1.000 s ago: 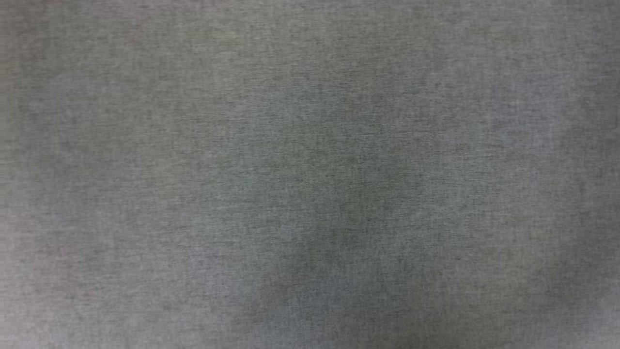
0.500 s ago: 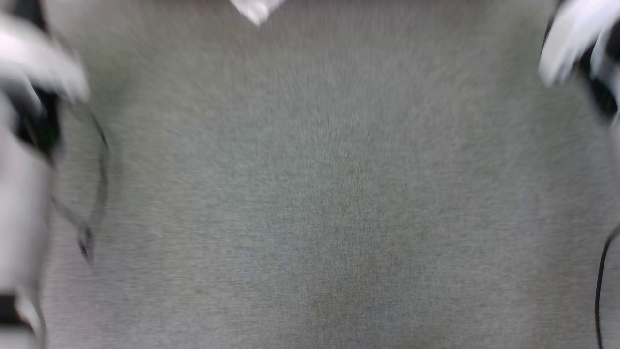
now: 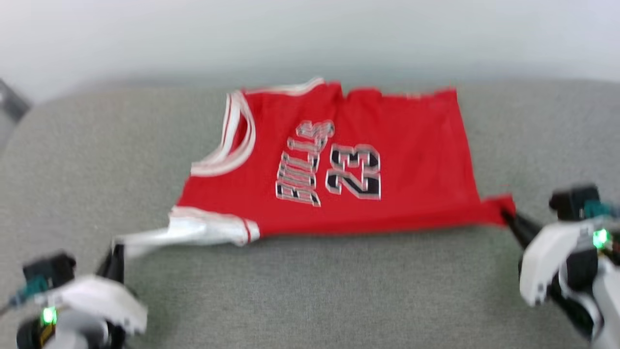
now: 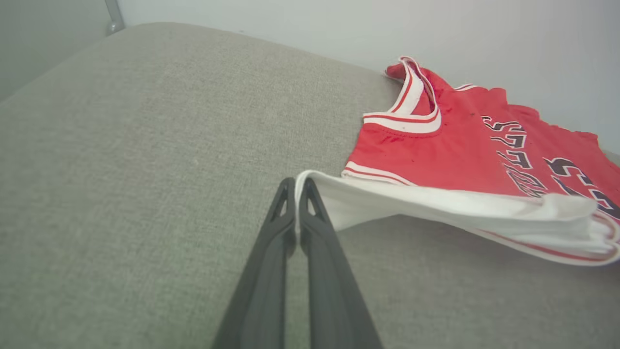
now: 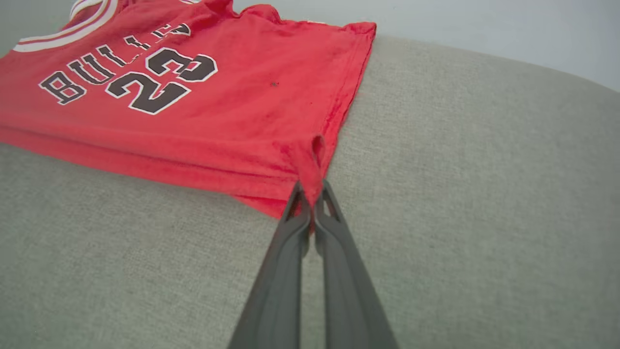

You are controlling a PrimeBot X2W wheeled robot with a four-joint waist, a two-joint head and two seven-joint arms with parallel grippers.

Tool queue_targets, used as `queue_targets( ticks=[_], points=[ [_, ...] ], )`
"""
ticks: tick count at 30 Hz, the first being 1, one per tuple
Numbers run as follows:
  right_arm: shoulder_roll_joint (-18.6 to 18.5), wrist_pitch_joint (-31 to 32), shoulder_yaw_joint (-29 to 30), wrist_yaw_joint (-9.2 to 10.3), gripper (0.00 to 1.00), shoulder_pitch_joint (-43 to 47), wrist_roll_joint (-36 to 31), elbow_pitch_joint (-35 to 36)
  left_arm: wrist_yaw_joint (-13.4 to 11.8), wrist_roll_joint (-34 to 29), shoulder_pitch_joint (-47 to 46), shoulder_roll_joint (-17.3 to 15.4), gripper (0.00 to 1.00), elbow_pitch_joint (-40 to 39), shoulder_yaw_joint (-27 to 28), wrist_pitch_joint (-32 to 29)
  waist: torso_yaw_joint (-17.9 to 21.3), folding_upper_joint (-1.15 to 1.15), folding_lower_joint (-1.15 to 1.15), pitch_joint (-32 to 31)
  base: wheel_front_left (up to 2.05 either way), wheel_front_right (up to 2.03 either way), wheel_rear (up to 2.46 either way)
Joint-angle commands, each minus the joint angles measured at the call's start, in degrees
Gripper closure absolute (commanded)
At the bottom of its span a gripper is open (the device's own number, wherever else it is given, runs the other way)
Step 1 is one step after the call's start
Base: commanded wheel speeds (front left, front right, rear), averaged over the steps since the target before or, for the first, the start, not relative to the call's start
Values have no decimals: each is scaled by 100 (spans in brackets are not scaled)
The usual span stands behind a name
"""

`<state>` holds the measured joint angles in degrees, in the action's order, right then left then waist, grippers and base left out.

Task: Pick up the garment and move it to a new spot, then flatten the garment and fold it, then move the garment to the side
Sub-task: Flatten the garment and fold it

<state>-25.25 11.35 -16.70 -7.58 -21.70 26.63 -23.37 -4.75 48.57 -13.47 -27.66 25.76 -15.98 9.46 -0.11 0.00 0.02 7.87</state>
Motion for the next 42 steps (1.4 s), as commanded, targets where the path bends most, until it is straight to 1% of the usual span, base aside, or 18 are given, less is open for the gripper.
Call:
queue_targets(
  ticks=[1, 4, 8, 11, 13, 16, 18, 21, 25, 27, 29, 35, 39, 42],
  points=[
    [-68, 100, 182, 16, 100, 445, 5, 209, -254, 72, 484, -116, 100, -360, 83, -126, 11, 0, -2, -493, 0, 0, 0],
    [41, 383, 467, 16, 100, 1240, -52, 726, -755, 138, 1399, -243, 100, -1244, 160, -343, -10, 0, -2, -741, 0, 0, 0],
    [250, 692, 904, 15, 100, 2246, -178, 1406, -1310, 266, 2447, -316, 100, -2303, 194, -666, -94, 0, -2, -937, 0, 0, 0],
    [462, 900, 1215, 13, 100, 2843, -265, 1885, -1547, 288, 2956, -424, 100, -2925, 122, -928, -165, 0, -2, -978, 0, 0, 0],
    [619, 1054, 1405, 13, 100, 3145, -338, 2173, -1642, 291, 3119, -517, 100, -3252, 86, -1084, -181, 0, -2, -984, 0, 0, 0],
    [811, 1298, 1565, 13, 100, 3367, -408, 2480, -1730, 242, 3088, -618, 100, -3556, 76, -1221, -178, 0, -2, -990, 0, 0, 0],
    [889, 1472, 1627, 13, 100, 3380, -481, 2582, -1704, 207, 2917, -665, 100, -3655, 32, -1302, -160, 0, -2, -977, 0, 0, 0],
    [1033, 1725, 1711, 13, 100, 3136, -575, 2555, -1597, 190, 2549, -668, 100, -3605, -73, -1447, -115, 0, -2, -919, 0, 0, 0],
    [1162, 1935, 1755, 12, 100, 2709, -732, 2303, -1366, 211, 1884, -562, 100, -3281, -257, -1662, -69, 0, -2, -746, 0, 0, 0],
    [1188, 1982, 1733, 12, 100, 2370, -766, 2191, -1233, 173, 1450, -515, 100, -3081, -307, -1713, -53, 0, -2, -517, 0, 0, 0],
    [1167, 2003, 1710, 12, 100, 2075, -814, 2034, -1096, 78, 1029, -540, 100, -2817, -394, -1796, -40, 0, -2, -284, 0, 0, 0],
    [1131, 2007, 1523, 12, 100, 1191, -895, 1518, -703, -55, -117, -360, 100, -2124, -701, -2053, 2, 0, -2, 369, 0, 0, 0],
    [1123, 1883, 1296, 12, 100, 745, -950, 1134, -462, -53, -682, -216, 100, -1550, -818, -2142, 44, 0, -2, 610, 0, 0, 0],
    [1130, 1776, 1193, 12, 100, 566, -936, 885, -284, 9, -929, -80, 100, -1102, -891, -2196, 67, 0, -2, 693, 0, 0, 0]
  ],
)
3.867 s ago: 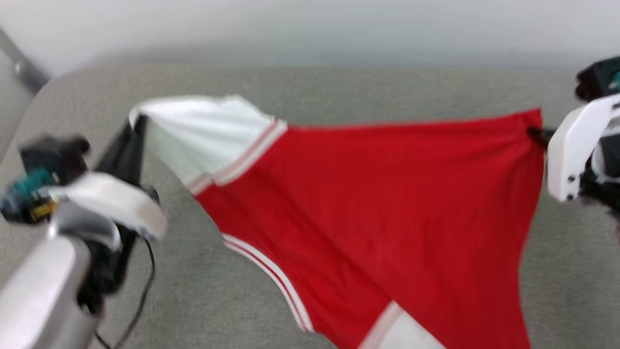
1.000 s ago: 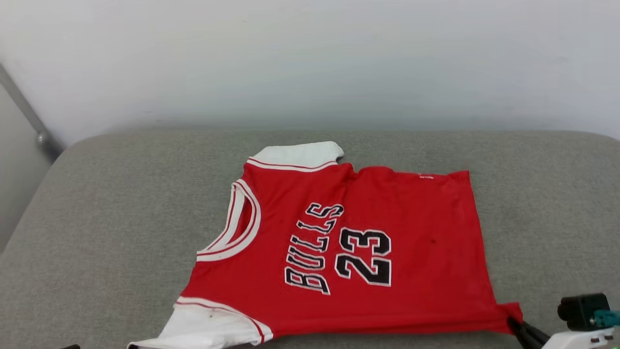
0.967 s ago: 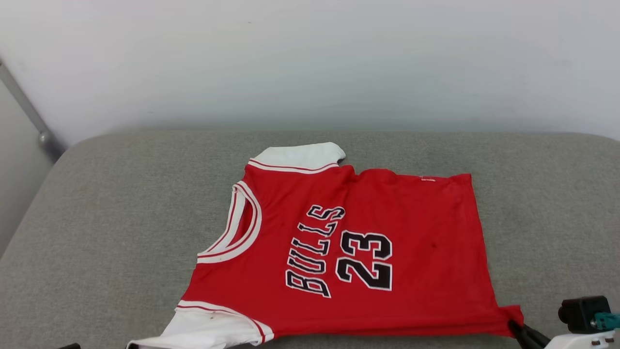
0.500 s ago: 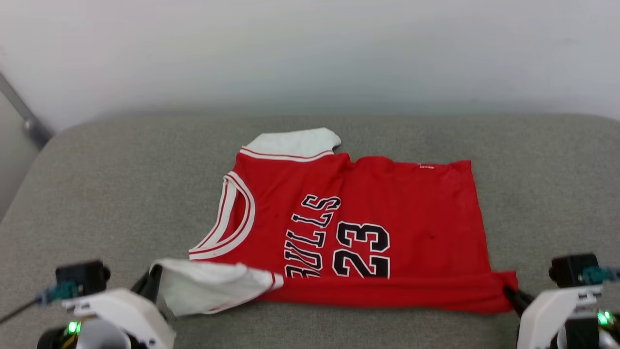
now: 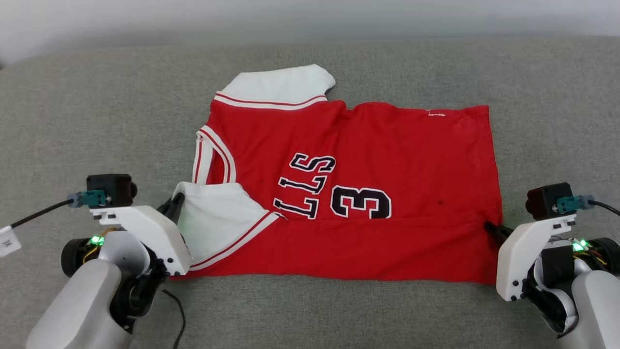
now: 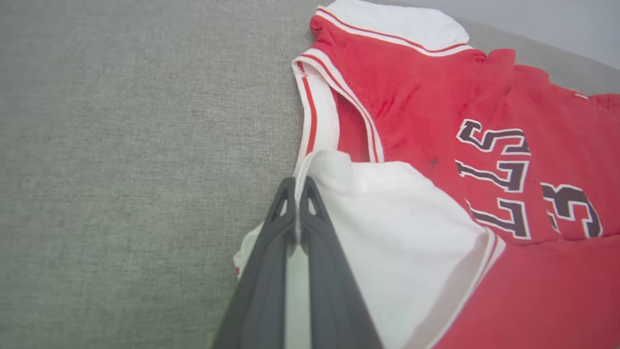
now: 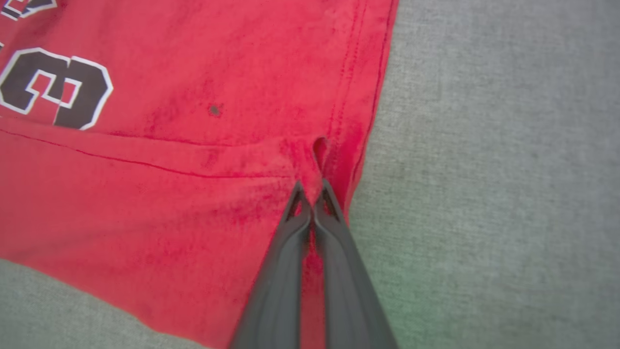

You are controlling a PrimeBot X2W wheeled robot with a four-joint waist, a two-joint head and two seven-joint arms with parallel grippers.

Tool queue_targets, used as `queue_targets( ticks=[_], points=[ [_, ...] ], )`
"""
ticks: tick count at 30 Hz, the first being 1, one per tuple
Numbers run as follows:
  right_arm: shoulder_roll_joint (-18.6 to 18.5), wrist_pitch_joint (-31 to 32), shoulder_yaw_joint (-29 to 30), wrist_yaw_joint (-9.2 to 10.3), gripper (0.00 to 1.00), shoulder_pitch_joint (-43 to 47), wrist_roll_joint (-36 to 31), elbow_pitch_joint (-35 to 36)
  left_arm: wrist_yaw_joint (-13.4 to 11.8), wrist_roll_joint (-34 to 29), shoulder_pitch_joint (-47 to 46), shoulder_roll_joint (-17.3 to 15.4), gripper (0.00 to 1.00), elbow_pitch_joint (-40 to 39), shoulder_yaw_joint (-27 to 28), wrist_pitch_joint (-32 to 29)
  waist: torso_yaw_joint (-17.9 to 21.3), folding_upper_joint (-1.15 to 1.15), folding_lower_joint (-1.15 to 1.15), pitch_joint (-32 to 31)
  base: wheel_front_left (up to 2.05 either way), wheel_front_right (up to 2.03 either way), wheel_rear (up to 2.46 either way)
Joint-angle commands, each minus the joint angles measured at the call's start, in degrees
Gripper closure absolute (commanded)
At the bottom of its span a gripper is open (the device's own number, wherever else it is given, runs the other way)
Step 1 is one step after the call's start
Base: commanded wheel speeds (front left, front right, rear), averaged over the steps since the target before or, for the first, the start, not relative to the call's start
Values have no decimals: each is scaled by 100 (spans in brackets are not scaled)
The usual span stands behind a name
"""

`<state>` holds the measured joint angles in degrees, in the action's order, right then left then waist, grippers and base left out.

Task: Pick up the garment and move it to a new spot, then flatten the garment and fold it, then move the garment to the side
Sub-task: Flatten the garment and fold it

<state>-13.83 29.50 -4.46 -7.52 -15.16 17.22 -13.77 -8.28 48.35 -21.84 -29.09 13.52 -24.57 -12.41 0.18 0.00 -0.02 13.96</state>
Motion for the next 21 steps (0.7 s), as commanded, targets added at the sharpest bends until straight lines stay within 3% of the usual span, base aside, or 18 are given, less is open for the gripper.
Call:
queue_targets(
  ticks=[1, 2, 3, 4, 5, 13, 18, 21],
  points=[
    [-10, -81, -63, 6, 86, -124, 24, -135, 129, 54, -156, 89, 100, 264, -61, -43, 43, 0, 2, 100, 0, 0, 0],
    [-15, -128, -93, 6, 61, -154, 30, -188, 182, 95, -216, 127, 76, 409, -64, -41, 52, 0, 2, 107, 0, 0, 0],
    [-9, -185, -136, 6, 4, -155, 59, -227, 233, 123, -262, 161, 54, 538, -57, -17, 67, 0, 2, 100, 0, 0, 0],
    [-26, -290, -174, 6, 0, -160, 88, -225, 292, 156, -295, 189, 21, 656, -58, -5, 80, 0, 2, 89, 0, 0, 0],
    [-36, -419, -170, 6, 0, -155, 127, -205, 343, 192, -311, 216, 3, 779, -54, 9, 91, 0, 2, 61, 0, 0, 0],
    [27, -1360, 54, 4, 0, 357, 172, 129, 574, 313, -130, 226, 0, 1217, 21, 257, 140, 0, 2, -411, 0, 0, 0],
    [160, -2008, 284, 5, 0, 874, -106, 600, 534, 411, 140, 10, 0, 1060, 154, 276, 204, 0, 2, -832, 0, 0, 0],
    [325, -2300, 462, 5, 0, 1289, -326, 1029, 404, 450, 393, -289, 0, 614, 184, 14, 216, 0, 2, -1069, 0, 0, 0]
  ],
)
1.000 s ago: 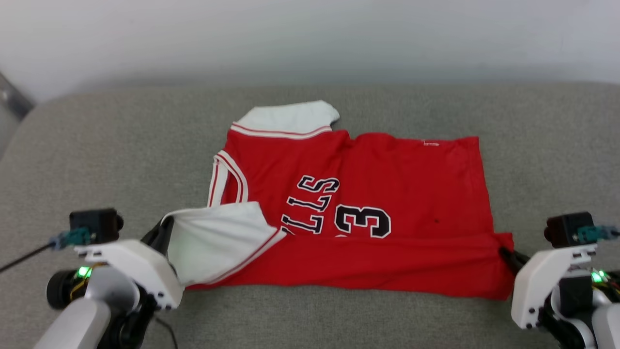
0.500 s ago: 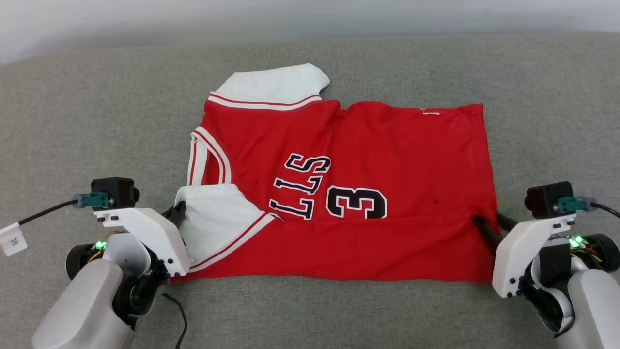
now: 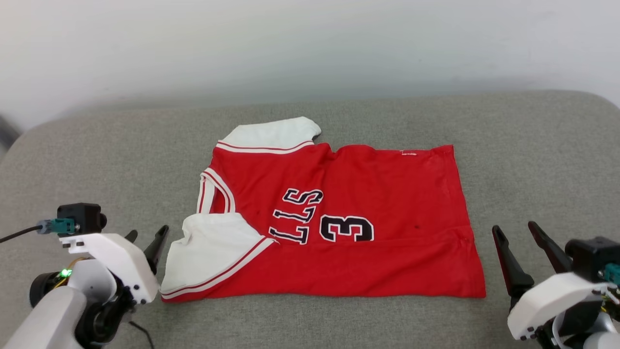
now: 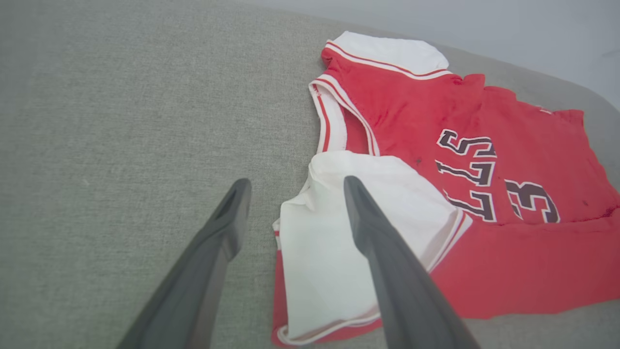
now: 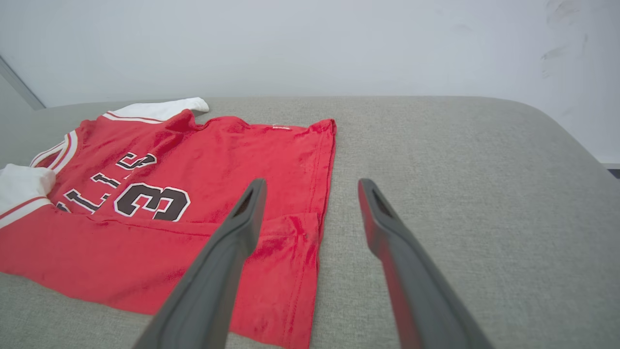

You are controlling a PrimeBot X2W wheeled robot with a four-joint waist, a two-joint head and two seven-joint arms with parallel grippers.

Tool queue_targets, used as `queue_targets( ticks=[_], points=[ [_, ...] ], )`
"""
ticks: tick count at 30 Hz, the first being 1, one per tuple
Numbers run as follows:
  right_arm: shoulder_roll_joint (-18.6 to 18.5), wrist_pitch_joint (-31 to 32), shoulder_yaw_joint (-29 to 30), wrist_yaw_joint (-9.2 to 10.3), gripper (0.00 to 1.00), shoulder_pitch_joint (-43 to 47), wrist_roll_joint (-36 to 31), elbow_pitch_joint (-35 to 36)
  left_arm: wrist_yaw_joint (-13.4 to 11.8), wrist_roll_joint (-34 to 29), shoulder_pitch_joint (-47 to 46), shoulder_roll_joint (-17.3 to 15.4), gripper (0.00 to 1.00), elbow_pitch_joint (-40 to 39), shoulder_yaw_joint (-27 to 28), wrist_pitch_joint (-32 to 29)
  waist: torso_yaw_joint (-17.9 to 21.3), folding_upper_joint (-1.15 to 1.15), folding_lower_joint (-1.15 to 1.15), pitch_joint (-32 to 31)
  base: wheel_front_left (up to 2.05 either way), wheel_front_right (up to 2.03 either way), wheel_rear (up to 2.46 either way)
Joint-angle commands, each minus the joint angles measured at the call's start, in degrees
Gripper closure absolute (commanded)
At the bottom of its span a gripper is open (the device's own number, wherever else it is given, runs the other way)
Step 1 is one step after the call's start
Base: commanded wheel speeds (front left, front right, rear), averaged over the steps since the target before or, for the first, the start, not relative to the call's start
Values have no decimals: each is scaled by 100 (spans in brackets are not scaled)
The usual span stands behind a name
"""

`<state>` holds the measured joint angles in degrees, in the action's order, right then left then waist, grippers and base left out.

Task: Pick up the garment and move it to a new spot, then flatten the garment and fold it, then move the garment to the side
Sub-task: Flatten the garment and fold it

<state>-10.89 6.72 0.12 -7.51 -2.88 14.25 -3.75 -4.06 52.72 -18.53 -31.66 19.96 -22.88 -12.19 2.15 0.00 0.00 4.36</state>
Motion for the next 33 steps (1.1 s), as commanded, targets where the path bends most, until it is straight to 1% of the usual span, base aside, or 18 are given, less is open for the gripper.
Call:
queue_targets(
  ticks=[1, 7, 11, 14, 17, 20, 23, 24, 25, 26, 27, 30, 33],
  points=[
    [70, -55, 34, 3, 0, 151, -80, 144, -46, 30, 128, -133, 0, -158, 11, -127, 24, 0, 0, -141, 0, 0, 0],
    [297, -14, 126, 4, 0, 595, -290, 773, -211, 112, 498, -701, 0, -916, -216, -1156, 39, 0, 0, -99, 0, 0, 0],
    [401, 58, 97, 4, 0, 638, -361, 1067, -232, 116, 551, -868, 0, -1105, -420, -1660, 101, 0, 0, 137, 0, 0, 0],
    [468, 74, 63, 4, 0, 577, -376, 1182, -219, 210, 480, -794, 0, -1054, -470, -1836, 167, 0, 0, 348, 0, 0, 0],
    [515, 108, 37, 4, 0, 518, -370, 1216, -191, 273, 389, -729, 0, -828, -491, -1924, 240, 0, 0, 540, 0, 0, 0],
    [540, 142, 30, 3, 0, 473, -342, 1197, -68, 389, 341, -601, 0, -509, -535, -2004, 311, 0, 0, 688, 0, 0, 0],
    [532, 190, 114, 4, 0, 437, -289, 1166, 153, 542, 374, -388, 0, -272, -739, -2226, 359, 0, 0, 752, 0, 0, 0],
    [522, 232, 158, 4, 0, 425, -261, 1157, 222, 601, 383, -309, 4, -218, -780, -2292, 364, 0, 0, 762, 0, 0, 0],
    [517, 278, 191, 4, 0, 418, -228, 1143, 268, 624, 380, -252, 53, -171, -811, -2308, 366, 0, 0, 761, 0, 0, 0],
    [489, 352, 230, 4, 0, 412, -180, 1132, 303, 622, 365, -212, 74, -120, -838, -2295, 367, 0, 0, 754, 0, 0, 0],
    [457, 458, 254, 4, 0, 410, -101, 1108, 338, 640, 355, -170, 100, -82, -834, -2236, 364, 0, 0, 742, 0, 0, 0],
    [350, 910, 366, 4, 0, 392, 128, 1028, 393, 649, 309, -80, 100, -23, -804, -2104, 322, 0, 0, 682, 0, 0, 0],
    [152, 1601, 440, 4, 0, 308, 443, 880, 355, 586, 241, -131, 100, -63, -693, -1888, 253, 0, 0, 628, 0, 0, 0]
  ],
)
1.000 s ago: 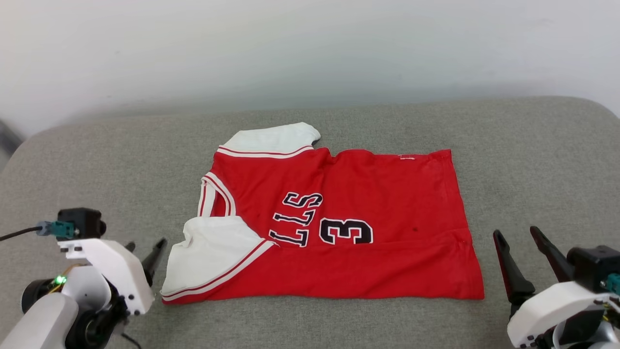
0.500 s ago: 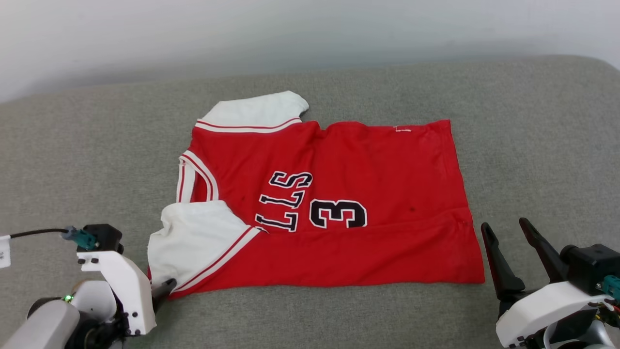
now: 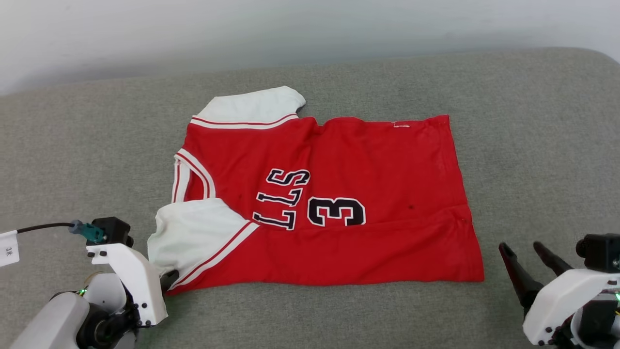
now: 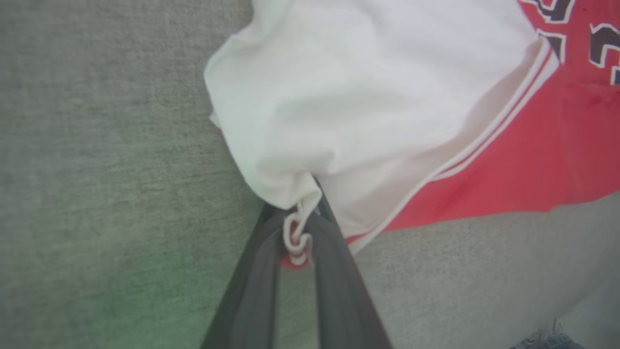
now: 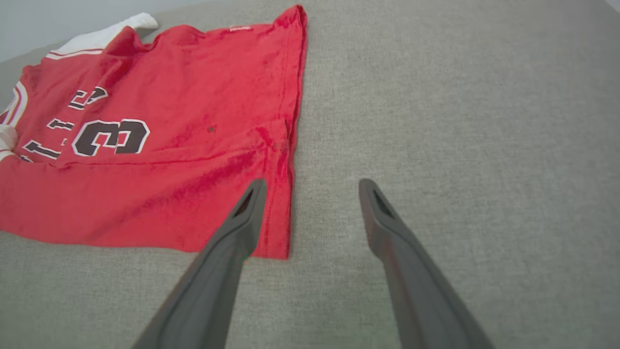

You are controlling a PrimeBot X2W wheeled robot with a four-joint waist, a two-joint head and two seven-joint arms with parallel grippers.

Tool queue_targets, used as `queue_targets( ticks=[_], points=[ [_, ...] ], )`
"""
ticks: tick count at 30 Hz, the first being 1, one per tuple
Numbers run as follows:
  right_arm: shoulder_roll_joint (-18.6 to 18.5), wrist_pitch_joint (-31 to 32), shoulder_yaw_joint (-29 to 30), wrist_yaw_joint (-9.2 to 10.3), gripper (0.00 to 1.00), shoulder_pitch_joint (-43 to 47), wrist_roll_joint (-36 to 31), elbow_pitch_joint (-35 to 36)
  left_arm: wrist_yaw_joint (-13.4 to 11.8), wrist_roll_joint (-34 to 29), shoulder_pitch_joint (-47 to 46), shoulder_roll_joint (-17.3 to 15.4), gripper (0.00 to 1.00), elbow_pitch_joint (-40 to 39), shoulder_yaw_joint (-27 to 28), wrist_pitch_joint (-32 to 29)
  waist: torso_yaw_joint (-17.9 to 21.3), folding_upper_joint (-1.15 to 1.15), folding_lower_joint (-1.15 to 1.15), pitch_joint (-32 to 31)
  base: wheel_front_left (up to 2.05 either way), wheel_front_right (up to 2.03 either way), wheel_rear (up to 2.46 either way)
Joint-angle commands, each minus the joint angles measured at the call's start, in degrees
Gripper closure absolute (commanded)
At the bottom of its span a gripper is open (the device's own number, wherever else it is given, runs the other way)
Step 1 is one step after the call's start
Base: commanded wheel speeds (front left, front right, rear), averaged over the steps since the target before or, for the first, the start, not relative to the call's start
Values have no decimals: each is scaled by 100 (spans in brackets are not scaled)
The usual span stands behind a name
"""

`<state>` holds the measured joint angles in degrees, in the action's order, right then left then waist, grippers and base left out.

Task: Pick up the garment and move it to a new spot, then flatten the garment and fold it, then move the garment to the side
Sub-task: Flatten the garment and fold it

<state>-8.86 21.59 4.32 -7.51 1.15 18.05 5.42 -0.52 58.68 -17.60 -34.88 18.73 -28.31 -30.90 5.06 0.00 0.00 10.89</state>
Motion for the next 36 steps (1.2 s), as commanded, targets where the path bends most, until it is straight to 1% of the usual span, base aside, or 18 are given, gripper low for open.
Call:
queue_targets(
  ticks=[1, 5, 8, 11, 14, 19, 20, 21, 22, 28, 29, 32, 36],
  points=[
    [-117, 363, 30, 4, 0, -138, 176, -102, -9, -30, 131, 190, 100, 15, -111, 57, -62, 0, 0, -43, 0, 0, 0],
    [-366, 1359, 18, 4, 0, -300, 519, -399, -76, -108, 54, 141, 100, -295, 28, 329, -219, 0, 0, 0, 0, 0, 0],
    [-435, 1811, -37, 3, 0, -486, 673, -583, -157, -201, 30, 62, 100, -644, 58, 433, -375, 0, 0, 110, 0, 0, 0],
    [-428, 2017, -90, 3, 0, -705, 768, -846, -249, -297, -8, 39, 100, -981, 64, 489, -510, 0, 0, 265, 0, 0, 0],
    [-386, 2096, -201, 3, 0, -923, 859, -1155, -267, -342, -50, 59, 100, -1172, 41, 501, -630, 0, 0, 383, 0, 0, 0],
    [-252, 2335, -582, -5, 0, -979, 1033, -1654, -338, -356, 87, 63, 100, -1309, 22, 548, -719, 0, 0, 439, 0, 0, 0],
    [-228, 2351, -635, -5, 50, -970, 1069, -1710, -347, -343, 103, 68, 100, -1326, 26, 554, -724, 0, 0, 437, 0, 0, 0],
    [-220, 2347, -668, -6, 70, -965, 1091, -1747, -361, -334, 120, 70, 100, -1334, 30, 570, -724, 0, 0, 421, 0, 0, 0],
    [-226, 2339, -697, -6, 100, -965, 1105, -1770, -361, -326, 149, 65, 100, -1336, 37, 582, -714, 0, 0, 403, 0, 0, 0],
    [-524, 2203, -690, 3, 100, -1065, 1075, -1585, -454, -359, 320, 15, 100, -1438, 121, 759, -637, 0, 0, 184, 0, 0, 0],
    [-524, 2203, -690, 3, 100, -1065, 1075, -1585, -454, -359, 320, 15, 100, -1438, 121, 759, -637, 0, 0, 184, 0, 0, 0],
    [-679, 2172, -723, 2, 100, -1126, 1116, -1418, -528, -326, 440, 42, 100, -1549, 192, 896, -612, 0, 0, -25, 0, 0, 0],
    [-752, 2200, -762, 2, 100, -1070, 1188, -1335, -594, -321, 556, 89, 100, -1638, 207, 993, -612, 0, 0, -242, 0, 0, 0]
  ],
)
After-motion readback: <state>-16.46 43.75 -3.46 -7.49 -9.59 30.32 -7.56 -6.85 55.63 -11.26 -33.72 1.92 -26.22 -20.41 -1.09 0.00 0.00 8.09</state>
